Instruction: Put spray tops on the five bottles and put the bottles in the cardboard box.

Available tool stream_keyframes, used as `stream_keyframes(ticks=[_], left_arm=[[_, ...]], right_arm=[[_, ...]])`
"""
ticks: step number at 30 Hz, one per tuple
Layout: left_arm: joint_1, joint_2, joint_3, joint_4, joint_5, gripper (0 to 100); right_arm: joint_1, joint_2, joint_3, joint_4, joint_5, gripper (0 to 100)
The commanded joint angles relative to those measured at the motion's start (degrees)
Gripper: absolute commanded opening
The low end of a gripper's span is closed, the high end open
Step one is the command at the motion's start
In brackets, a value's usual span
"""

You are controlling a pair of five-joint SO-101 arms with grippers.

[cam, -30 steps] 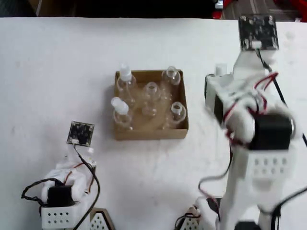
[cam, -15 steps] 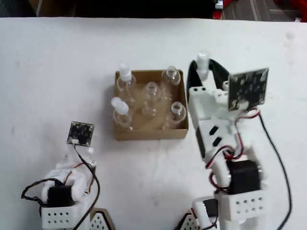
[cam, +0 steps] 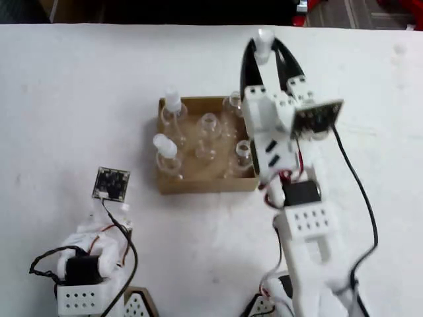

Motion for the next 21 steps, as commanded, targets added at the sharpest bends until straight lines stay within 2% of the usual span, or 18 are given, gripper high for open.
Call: stream_keyframes(ticks=[1,10,21], left_arm=[[0.7,-0.5,-0.1,-1.3,-0.4,3],[0.7,-0.5,-0.1,-1.3,-0.4,3],[0.7,-0.5,-0.1,-1.3,-0.4,3]], right_arm=[[0.1,7.6,-8.0,-2.0,-0.4,1.5],[-0.2,19.6,-12.7,-14.0,0.0,1.5],[-1.7,18.2,-9.4,-13.8,0.1,1.5]])
